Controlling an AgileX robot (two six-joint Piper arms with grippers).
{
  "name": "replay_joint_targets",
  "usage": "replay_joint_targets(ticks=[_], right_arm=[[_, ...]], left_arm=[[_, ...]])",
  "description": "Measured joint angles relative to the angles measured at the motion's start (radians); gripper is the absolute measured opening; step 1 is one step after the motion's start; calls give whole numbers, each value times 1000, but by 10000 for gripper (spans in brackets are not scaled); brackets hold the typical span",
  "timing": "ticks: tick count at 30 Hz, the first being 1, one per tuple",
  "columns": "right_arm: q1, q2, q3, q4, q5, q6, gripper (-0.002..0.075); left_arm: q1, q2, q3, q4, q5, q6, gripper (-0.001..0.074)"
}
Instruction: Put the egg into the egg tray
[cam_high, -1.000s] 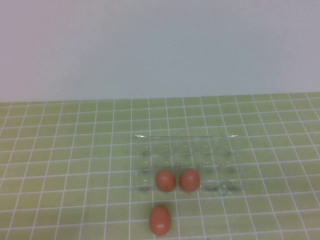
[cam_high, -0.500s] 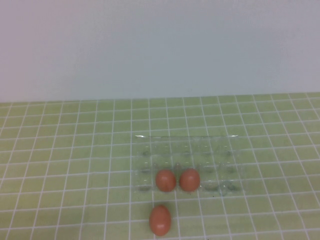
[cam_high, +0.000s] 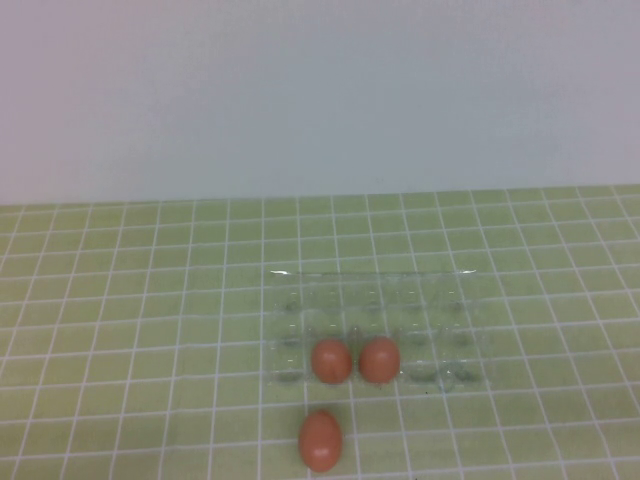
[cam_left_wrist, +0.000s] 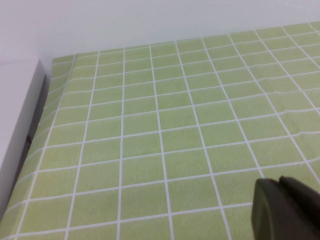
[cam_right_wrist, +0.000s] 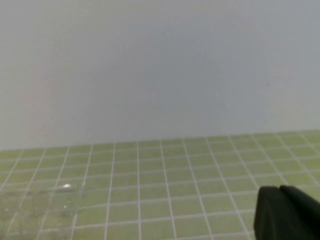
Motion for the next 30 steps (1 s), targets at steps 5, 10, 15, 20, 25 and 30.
replay_joint_targets(ticks=[5,10,15,20,25,30], right_arm=[[0,131,-57,67,91,0,-2],[0,282,-110,139,238,-103,-2],[0,337,-128,295,324,-287,-2],[0,338,-131,335,340,-374,-2],[0,338,-132,335,336,-389,-2],[0,338,-126,346,334,-390,-2]], left_arm=[[0,0,0,0,0,2,-1],[0,0,0,0,0,2,-1],[0,0,0,0,0,2,-2],[0,0,0,0,0,2,-2],[0,0,0,0,0,2,-1],[0,0,0,0,0,2,-2]])
